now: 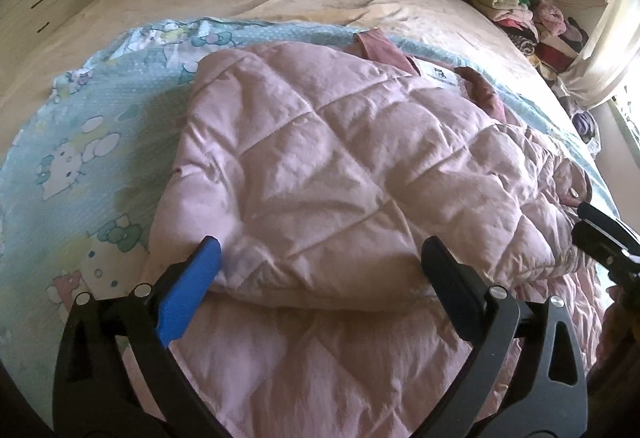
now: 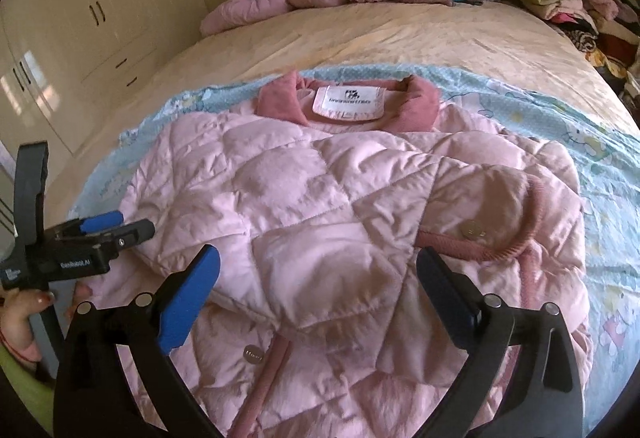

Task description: Fold large clothes

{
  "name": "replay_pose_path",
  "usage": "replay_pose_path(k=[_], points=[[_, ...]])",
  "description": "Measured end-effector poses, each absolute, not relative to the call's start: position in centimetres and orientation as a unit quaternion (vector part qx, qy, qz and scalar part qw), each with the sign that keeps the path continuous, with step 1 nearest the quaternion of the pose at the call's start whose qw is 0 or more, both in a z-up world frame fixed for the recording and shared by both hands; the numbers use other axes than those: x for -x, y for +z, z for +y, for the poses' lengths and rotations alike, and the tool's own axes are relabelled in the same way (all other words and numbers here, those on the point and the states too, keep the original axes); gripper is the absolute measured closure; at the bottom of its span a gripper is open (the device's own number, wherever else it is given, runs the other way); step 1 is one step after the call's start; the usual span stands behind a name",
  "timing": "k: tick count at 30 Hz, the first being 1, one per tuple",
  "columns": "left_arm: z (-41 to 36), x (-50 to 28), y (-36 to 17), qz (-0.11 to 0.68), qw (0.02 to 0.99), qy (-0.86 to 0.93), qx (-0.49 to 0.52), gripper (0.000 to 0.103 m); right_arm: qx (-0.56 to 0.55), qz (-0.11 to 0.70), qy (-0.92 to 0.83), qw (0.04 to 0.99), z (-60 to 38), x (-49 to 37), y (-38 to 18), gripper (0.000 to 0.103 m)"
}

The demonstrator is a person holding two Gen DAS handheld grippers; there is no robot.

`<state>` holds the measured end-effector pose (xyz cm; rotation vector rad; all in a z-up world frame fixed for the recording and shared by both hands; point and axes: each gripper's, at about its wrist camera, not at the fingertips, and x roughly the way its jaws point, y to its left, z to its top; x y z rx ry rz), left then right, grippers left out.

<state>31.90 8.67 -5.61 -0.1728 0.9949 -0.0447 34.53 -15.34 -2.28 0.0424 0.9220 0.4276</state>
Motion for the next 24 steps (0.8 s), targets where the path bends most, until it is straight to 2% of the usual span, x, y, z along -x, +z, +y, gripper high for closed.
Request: replay_pose_path(k=[24], points=[[7.7,-25.9,-0.5,0.448,0.89,-0.031,0.079,0.009,-0.039,0.393,0.207,0.895,-17.2,-29.0,3.5,0.005]])
